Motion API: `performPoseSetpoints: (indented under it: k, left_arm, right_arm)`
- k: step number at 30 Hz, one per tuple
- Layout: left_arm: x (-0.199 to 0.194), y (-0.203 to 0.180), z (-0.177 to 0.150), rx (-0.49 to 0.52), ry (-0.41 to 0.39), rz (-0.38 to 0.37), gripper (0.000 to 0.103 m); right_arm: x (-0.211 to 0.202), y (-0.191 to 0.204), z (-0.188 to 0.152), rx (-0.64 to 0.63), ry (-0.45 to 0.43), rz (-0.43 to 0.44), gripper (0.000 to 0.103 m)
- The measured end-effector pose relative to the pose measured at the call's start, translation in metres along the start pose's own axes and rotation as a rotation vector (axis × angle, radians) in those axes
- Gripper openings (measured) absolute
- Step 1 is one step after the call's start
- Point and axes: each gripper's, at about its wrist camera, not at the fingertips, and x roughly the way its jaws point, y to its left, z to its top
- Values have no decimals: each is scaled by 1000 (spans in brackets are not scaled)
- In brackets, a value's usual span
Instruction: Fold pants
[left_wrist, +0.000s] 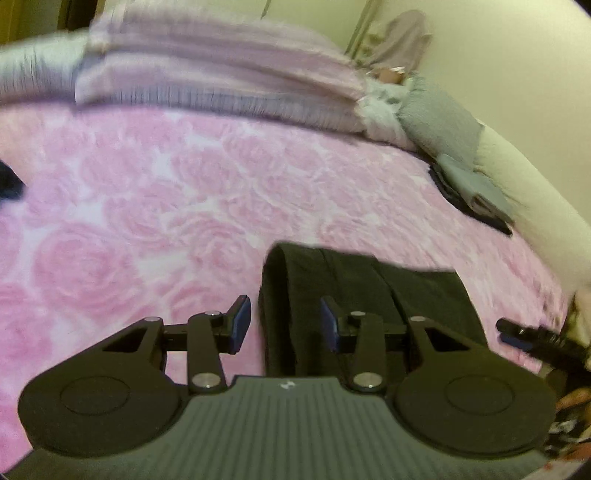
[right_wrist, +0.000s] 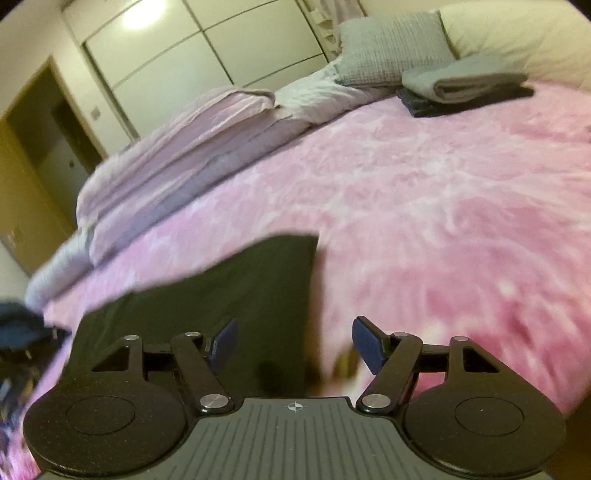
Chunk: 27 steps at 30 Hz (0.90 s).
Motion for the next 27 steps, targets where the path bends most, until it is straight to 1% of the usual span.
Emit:
performPoseSetpoints:
  k: [2,5,6,8,9,10,11,13,14,15,16,17,18,19,20,21,22,24,25,26,27]
  left_arm:
    - [22,8,21,-45,45,-58,35]
    - [47,12,39,-95,134,-80,35]
    - [53,14,41,-117,158,-67,35]
    - [60,16,42,-146,172,-88,34]
    - [61,16,41,-145,167,-91,24]
    - [64,16,41,-128,163,-103,17]
    - [66,14,39,-112,155,-99,16]
    - [76,11,33,-61,152,-63,18]
    - [80,8,29,-28,141,-48,19]
    - [80,7,29,-18,136,-36,21]
    - [77,7,31,-29,141,-29,22]
    - [73,6,34,-36,148,-21,27]
    - [67,5,38,-32,153,-8,35]
    - [59,6,41,-31,167,4,36]
    - [51,9,44,-49,190,6,38]
    - [44,15,46,-83,209,-14,42]
    - [37,22,46,-125,221,-38,46]
    - [28,33,40,-215,267,-83,71]
    - [26,37,34,-250,292,-119,74]
    - [27,41,28,-276,314,-143,75]
    - [29,44,23,-297,335,-148,75]
  right_arm:
    - [22,-17,20,40,21,53,66]
    - [51,-36,44,158,101,115,66]
    - [59,-42,49,195,117,145,66]
    - [80,-52,55,272,170,172,65]
    - [89,-56,55,298,195,188,42]
    - [98,-59,53,316,223,222,22]
    - [100,-58,52,317,211,218,19]
    - [101,-50,51,224,203,169,18]
    - [101,-46,48,186,199,139,18]
    - [100,-43,48,173,197,117,20]
    - [95,-38,51,178,201,86,22]
    - [89,-32,53,179,203,58,29]
    - [81,-28,55,179,213,28,40]
    - [76,-24,57,186,231,17,45]
    - [67,-24,58,207,257,29,54]
    - [56,-26,57,238,273,49,59]
    - [47,-27,54,264,280,63,61]
    - [29,-28,47,310,310,88,67]
    - [22,-29,41,332,326,101,68]
    - [17,-32,33,357,341,108,69]
    - [15,-34,27,380,357,106,70]
